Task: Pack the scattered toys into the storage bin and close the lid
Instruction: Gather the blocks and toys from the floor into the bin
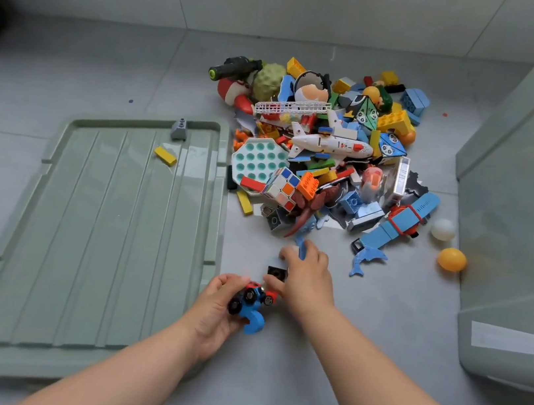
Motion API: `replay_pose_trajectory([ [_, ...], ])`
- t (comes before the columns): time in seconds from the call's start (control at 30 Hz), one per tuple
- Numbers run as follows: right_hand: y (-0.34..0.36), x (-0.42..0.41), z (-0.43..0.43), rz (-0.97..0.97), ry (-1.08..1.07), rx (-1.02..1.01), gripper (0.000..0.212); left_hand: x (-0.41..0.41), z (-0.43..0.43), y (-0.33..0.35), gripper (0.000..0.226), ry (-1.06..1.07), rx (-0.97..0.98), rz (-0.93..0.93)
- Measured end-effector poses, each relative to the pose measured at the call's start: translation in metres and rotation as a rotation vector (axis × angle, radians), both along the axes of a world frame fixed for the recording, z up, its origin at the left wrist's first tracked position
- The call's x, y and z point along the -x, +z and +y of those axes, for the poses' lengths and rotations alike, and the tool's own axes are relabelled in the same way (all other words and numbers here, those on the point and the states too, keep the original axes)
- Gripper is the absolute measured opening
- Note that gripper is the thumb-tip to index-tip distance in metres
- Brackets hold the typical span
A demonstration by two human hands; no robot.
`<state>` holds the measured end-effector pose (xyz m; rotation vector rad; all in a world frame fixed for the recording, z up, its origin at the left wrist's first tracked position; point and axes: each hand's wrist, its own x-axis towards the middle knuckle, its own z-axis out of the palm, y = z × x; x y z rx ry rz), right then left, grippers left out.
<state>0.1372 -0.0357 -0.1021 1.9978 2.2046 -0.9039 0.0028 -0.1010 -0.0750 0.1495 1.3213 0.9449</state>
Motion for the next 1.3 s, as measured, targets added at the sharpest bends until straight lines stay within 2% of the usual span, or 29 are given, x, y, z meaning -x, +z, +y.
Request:
replay_pose_trajectory([
  [0.07,-0.006,-0.004,-0.003,0.071,-0.057,-0.032,0.046,0.001,-0.002,-0.001,0.014,-0.011,0.031,0.02],
  [0.23,-0.011,-0.022,-0.005,0.14,-0.166,-0.071,0.021,-0.006,-0.001,-0.005,0.024,-0.029,0.068,0.052],
  [0.3,-0.013,-0.026,-0.005,0.137,-0.125,-0.073,0.018,-0.009,0.001,-0.005,0.022,-0.016,0.084,0.058],
  [0.37,-0.014,-0.03,-0.008,0.185,-0.175,-0.089,0.02,-0.011,0.005,-0.004,0.019,0.002,0.099,0.053],
  [0.47,-0.007,-0.03,-0.018,0.458,-0.481,-0.074,0.024,-0.014,0.011,-0.003,0.017,0.04,0.122,0.014],
  [0.53,0.002,-0.023,-0.031,0.582,-0.554,-0.066,0.032,-0.018,0.015,-0.003,0.024,0.053,0.121,-0.023],
  [0.63,0.023,-0.003,-0.055,0.59,-0.393,-0.058,0.024,-0.024,0.021,-0.004,0.051,0.043,0.095,-0.076],
  [0.67,0.028,0.005,-0.062,0.553,-0.314,-0.07,0.029,-0.026,0.022,-0.004,0.054,0.045,0.088,-0.099],
  [0.77,0.037,0.021,-0.074,0.441,-0.099,-0.072,0.053,-0.032,0.021,-0.006,0.035,0.063,0.107,-0.12],
  [0.83,0.042,0.02,-0.073,0.591,-0.12,0.01,0.062,-0.032,0.021,-0.006,0.022,0.107,0.124,-0.079],
  [0.9,0.038,0.008,-0.06,0.751,-0.286,-0.017,0.053,-0.029,0.025,-0.008,0.017,0.109,0.126,0.019],
  [0.93,0.031,-0.001,-0.05,0.732,-0.406,-0.082,0.046,-0.028,0.026,-0.009,0.014,0.104,0.125,0.071],
  [1.0,0.015,-0.017,-0.031,0.464,-0.499,-0.158,0.038,-0.027,0.027,-0.01,0.012,0.111,0.132,0.093],
  [1.07,-0.001,-0.025,-0.019,0.155,-0.339,-0.106,0.044,-0.028,0.027,-0.006,0.017,0.132,0.148,0.033],
  [1.13,-0.012,-0.027,-0.015,0.017,-0.178,-0.074,0.038,-0.028,0.028,-0.002,0.028,0.164,0.149,-0.036],
  [1.17,-0.014,-0.028,-0.014,0.006,-0.193,-0.072,0.034,-0.027,0.029,-0.001,0.033,0.176,0.145,-0.064],
  [1.23,-0.011,-0.036,-0.013,0.086,-0.391,-0.066,0.032,-0.025,0.031,0.0,0.039,0.191,0.14,-0.104],
  [1.3,0.0,-0.038,-0.018,0.324,-0.635,-0.06,0.036,-0.025,0.031,0.0,0.045,0.195,0.129,-0.125],
])
